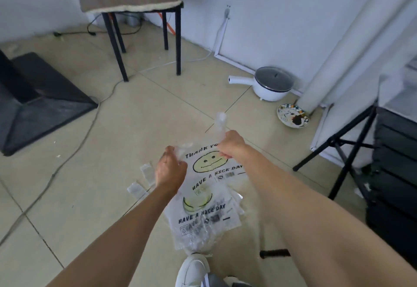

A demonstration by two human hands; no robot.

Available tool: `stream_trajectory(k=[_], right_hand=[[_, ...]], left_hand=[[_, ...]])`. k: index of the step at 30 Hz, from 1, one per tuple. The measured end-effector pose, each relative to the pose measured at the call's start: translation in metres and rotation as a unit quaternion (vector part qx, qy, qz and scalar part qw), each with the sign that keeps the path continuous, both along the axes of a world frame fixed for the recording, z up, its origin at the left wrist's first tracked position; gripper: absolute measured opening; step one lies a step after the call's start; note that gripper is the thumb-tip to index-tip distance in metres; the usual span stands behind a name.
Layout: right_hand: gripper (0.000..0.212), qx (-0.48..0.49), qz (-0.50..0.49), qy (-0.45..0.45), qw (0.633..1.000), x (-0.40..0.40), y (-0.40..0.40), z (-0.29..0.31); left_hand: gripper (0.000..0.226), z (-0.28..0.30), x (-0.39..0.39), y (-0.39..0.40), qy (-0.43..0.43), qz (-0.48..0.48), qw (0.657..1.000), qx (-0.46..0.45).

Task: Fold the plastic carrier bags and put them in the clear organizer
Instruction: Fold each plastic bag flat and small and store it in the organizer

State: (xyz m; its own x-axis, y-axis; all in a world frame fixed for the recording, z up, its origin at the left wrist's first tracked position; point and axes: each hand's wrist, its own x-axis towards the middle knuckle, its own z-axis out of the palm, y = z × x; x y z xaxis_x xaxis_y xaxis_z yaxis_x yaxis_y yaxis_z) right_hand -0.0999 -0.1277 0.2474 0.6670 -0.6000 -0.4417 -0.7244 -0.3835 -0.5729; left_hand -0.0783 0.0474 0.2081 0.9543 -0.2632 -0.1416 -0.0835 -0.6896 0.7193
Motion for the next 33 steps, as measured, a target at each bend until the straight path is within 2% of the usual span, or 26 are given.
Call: stream_trajectory(k=[4,8,14,19,21,24,26,30,33], right_hand=[[0.023,-0.048,0.001,-0.023,0.999,-0.031,-0.002,0.066],[0.011,-0.147,0.017,-0.031,0.989,-0.069,-0.006,0.13],[0.014,-0.199,-0.038,-0.16,0.966,-0.138,-0.016,0.201],[0.01,-0.292,-0.083,-0.233,0.924,-0.203,-0.023,0.255],[0.007,-0.317,-0.106,-0.266,0.904,-0.23,-0.033,0.268],[0.004,-0.304,-0.133,-0.339,0.88,-0.275,-0.049,0.278],[0.008,-0.283,-0.148,-0.39,0.864,-0.31,-0.055,0.282],[0.01,-0.215,-0.158,-0.457,0.849,-0.369,-0.058,0.275],[0.007,-0.172,-0.165,-0.481,0.844,-0.403,-0.059,0.261]], left_hand=[[0.004,0.065,-0.006,-0.003,-0.061,-0.034,0.997,-0.035],[0.008,0.129,-0.017,-0.007,-0.156,-0.081,0.983,-0.063],[0.011,0.213,-0.06,-0.025,-0.215,-0.117,0.959,-0.141],[0.01,0.271,-0.113,-0.05,-0.289,-0.146,0.92,-0.221],[0.018,0.288,-0.134,-0.063,-0.314,-0.181,0.893,-0.267],[0.037,0.305,-0.16,-0.082,-0.373,-0.264,0.841,-0.288],[0.041,0.31,-0.177,-0.094,-0.395,-0.314,0.815,-0.284],[0.037,0.303,-0.211,-0.114,-0.385,-0.377,0.793,-0.284],[0.031,0.285,-0.23,-0.125,-0.393,-0.431,0.774,-0.248]])
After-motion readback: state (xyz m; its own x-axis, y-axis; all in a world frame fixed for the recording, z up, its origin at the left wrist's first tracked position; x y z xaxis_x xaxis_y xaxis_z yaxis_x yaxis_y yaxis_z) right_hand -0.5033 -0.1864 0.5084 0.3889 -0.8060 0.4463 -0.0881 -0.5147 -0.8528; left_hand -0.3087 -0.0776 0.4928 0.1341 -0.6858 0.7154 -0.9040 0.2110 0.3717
